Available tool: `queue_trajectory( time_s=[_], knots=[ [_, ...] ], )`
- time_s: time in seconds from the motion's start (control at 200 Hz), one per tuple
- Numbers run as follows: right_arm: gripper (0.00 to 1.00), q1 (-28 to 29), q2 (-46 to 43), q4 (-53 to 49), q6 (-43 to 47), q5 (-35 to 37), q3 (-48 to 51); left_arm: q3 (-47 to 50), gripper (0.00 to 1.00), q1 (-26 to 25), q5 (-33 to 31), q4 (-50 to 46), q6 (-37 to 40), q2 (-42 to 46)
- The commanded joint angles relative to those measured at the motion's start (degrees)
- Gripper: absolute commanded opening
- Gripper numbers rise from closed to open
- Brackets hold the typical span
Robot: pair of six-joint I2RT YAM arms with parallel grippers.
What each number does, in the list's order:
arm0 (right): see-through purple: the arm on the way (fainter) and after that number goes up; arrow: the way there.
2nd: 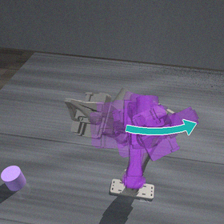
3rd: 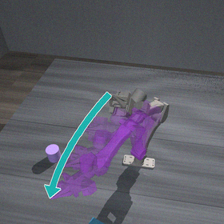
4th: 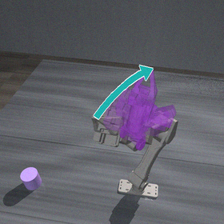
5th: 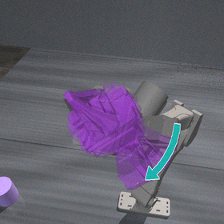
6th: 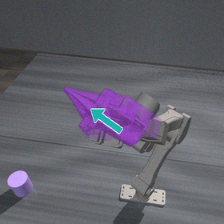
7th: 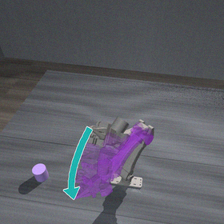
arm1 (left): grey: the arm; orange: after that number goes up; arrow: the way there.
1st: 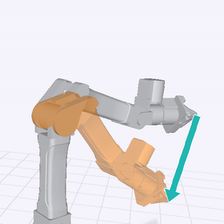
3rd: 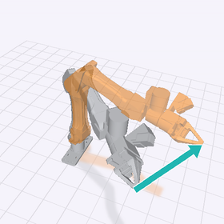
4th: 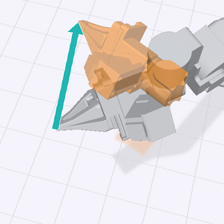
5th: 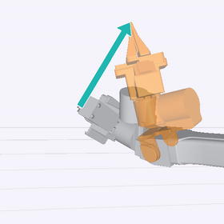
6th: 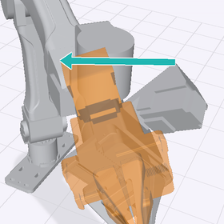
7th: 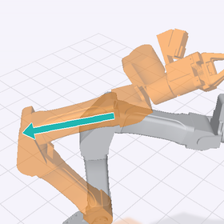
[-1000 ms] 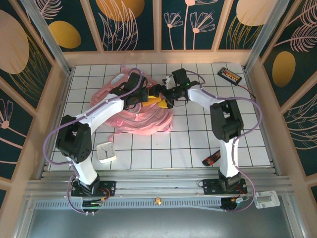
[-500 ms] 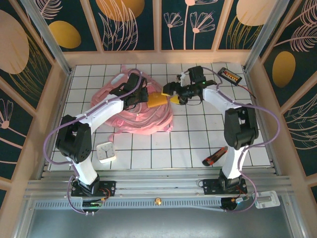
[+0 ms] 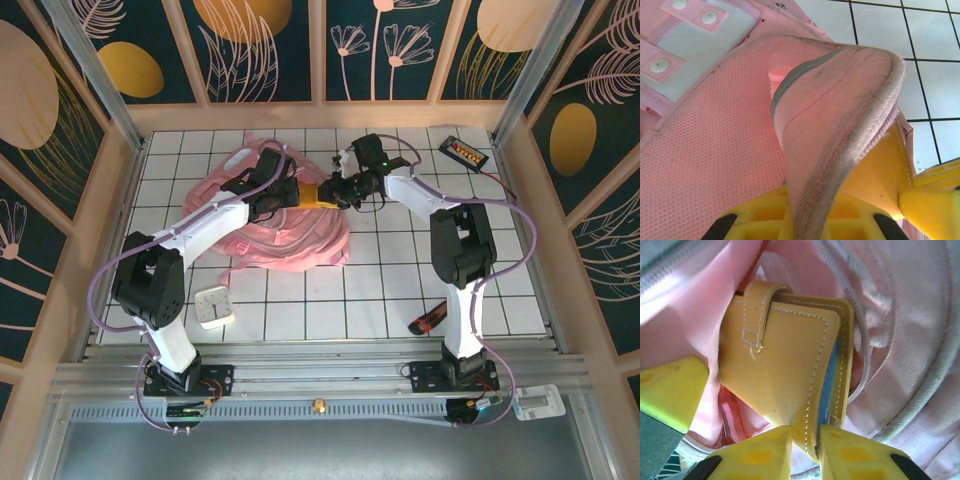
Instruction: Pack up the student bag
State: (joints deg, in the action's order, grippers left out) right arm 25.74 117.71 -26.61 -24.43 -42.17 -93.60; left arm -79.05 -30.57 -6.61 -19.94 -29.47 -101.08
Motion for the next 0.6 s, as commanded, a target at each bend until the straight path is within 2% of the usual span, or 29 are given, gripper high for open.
queue_trajectory(
  time_s=[0.0,0.18,0.45,0.595],
  knots=[
    [0.19,0.1,-1.3,-3.4,0.8,1.7,-2.2,-0.6,0.0,0.0,2.0,5.1,-0.1,2.5],
    [0.16,0.9,2.2,1.6,-2.5,-2.0,-4.4,-0.5,0.0,0.0,5.1,7.3,-0.1,2.5],
    [0.13,4.3,12.3,3.8,-7.0,-7.4,-19.3,-1.0,0.0,0.0,10.5,9.8,-0.6,2.5],
    [0.14,5.3,13.0,3.6,-7.4,-11.0,-18.7,-2.4,0.0,0.0,10.7,11.5,-2.0,2.0]
  ],
)
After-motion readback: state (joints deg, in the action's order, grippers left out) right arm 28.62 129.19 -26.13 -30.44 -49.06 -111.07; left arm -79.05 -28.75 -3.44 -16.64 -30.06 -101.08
